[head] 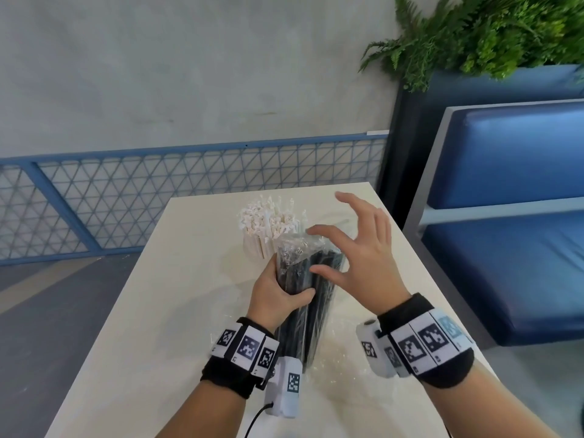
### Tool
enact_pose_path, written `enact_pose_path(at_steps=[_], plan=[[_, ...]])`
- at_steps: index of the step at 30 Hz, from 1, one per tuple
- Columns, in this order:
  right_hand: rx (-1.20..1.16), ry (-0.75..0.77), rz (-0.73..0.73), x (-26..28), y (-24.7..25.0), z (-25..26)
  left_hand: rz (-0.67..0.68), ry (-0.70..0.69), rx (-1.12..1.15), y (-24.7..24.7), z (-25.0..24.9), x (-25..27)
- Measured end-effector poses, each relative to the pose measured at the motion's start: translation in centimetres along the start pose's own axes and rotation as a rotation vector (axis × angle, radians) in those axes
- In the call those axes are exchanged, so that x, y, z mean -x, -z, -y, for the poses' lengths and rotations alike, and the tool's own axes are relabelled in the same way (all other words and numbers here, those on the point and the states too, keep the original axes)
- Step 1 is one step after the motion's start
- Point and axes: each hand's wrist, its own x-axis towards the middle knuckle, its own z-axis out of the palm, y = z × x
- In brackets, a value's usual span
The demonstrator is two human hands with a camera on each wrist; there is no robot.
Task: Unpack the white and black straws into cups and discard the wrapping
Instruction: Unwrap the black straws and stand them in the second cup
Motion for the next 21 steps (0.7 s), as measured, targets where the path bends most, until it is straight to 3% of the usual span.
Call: enact_pose_path(at_steps=[10, 14, 21], plan=[[0.011, 0.080, 0.135, -3.0, 1.0, -0.1, 0.040, -0.006, 0.072, -0.4, -1.2, -0.4], [-0.046, -0.017, 0.265, -4.0, 2.1, -0.3, 0.056, -0.011, 0.092, -0.9, -1.2, -1.0], [-0.257, -0.209, -0.044, -5.4, 2.6, -1.5, 0.129, -0.015, 0.052, -2.4, -0.5, -0.9]])
